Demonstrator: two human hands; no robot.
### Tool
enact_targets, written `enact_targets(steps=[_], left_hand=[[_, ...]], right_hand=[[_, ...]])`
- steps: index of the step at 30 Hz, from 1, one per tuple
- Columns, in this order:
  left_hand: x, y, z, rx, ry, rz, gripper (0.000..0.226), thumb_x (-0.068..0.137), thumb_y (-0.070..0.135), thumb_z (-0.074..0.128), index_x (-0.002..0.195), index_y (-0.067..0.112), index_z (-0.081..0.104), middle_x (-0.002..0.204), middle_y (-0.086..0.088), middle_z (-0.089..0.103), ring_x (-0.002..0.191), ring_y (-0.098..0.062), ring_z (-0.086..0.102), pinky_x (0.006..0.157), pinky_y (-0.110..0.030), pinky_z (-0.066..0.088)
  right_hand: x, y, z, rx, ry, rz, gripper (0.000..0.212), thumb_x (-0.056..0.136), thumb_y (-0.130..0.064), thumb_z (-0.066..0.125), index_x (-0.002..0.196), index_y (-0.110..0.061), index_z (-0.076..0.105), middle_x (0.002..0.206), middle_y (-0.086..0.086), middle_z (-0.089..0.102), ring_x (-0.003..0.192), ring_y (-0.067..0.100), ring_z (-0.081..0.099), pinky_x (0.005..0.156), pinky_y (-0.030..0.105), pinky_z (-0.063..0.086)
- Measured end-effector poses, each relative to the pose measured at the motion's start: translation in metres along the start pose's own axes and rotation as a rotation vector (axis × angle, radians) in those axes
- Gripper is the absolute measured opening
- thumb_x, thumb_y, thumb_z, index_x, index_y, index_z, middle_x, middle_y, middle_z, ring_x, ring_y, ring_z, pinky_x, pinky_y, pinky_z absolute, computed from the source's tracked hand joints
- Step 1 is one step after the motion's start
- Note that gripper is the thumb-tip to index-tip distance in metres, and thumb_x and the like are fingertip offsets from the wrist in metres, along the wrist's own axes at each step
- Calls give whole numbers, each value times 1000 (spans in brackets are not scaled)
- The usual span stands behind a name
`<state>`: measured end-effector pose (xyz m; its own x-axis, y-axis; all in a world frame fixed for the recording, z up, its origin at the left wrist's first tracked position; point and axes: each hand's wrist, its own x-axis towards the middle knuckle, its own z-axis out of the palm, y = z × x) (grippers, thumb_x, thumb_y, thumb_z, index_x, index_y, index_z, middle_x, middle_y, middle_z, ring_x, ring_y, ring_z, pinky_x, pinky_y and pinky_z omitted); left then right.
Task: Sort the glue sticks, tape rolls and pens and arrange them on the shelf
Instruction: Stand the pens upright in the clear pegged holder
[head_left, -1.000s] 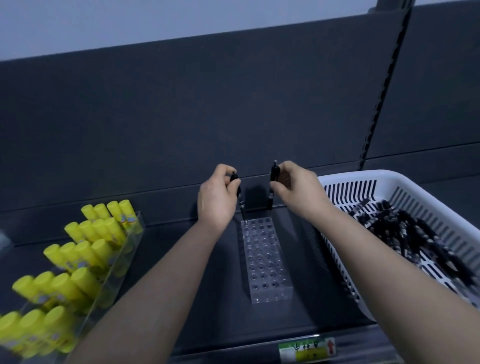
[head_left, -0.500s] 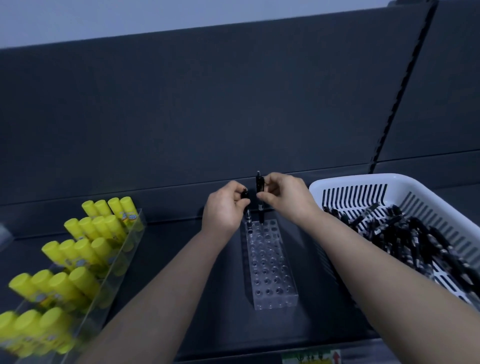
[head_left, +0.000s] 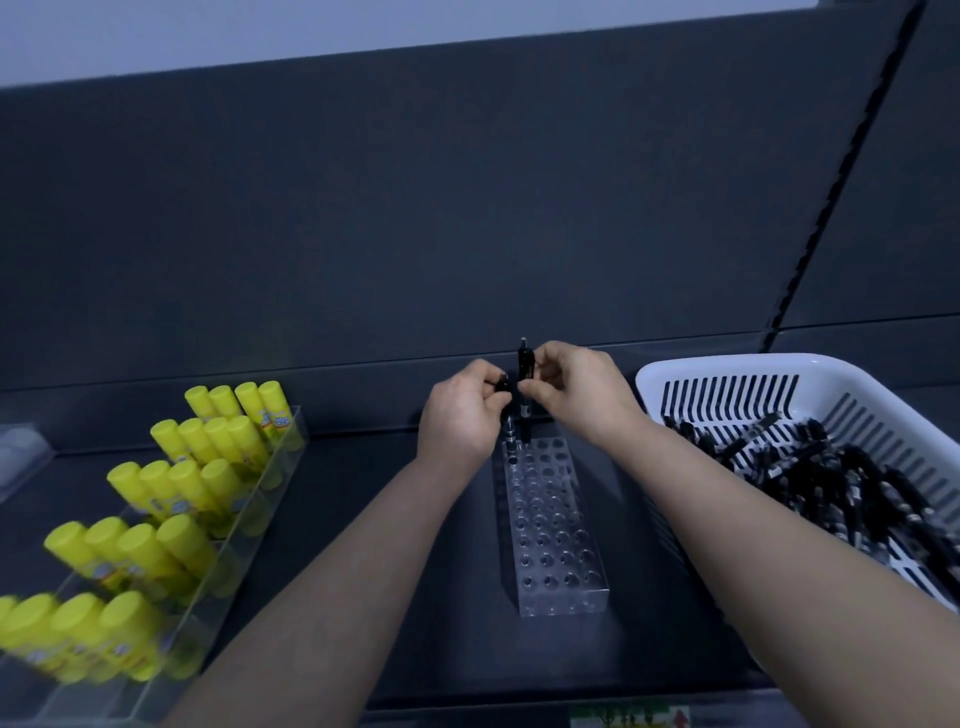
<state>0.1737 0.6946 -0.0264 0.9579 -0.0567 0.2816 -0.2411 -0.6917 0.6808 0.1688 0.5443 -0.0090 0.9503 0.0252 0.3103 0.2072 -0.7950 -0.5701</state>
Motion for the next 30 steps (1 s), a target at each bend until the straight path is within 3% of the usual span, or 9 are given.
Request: enact_targets(steps=[9,15,25,30], left_hand=[[-1,4,-2,33,-18,-8,16,92,19,61,107,18,64,91,6,68,87,-14,64,80,-31,52],[-2,5,-2,31,-28,-27,12,93,19,59,104,20,63,89,6,68,84,-13,64,79,-33,54],[-4,10,-2,70,-29,-34,17,93,20,59,110,19,62,96,3,70,91,-17,65,82,-35,53],[-7,10,-4,61,-33,-57,29,92,17,61,121,18,57,110,4,67,100,-15,64,90,-34,52]], right_hand=[[2,1,3,-79,-8,27,14,84,-32,68,93,-22,61,89,-8,69,90,19,64,78,33,50],[-7,12,17,-164,-131,82,18,85,-34,67,97,-22,62,94,-1,70,92,24,64,79,37,51],[-9,8,19,-259,-133,70,19,89,-37,60,98,-21,59,94,3,68,93,27,62,67,30,40],[-10,14,16,-251,-143,104,32,85,-45,64,112,-28,61,105,-4,69,103,23,62,79,32,48]])
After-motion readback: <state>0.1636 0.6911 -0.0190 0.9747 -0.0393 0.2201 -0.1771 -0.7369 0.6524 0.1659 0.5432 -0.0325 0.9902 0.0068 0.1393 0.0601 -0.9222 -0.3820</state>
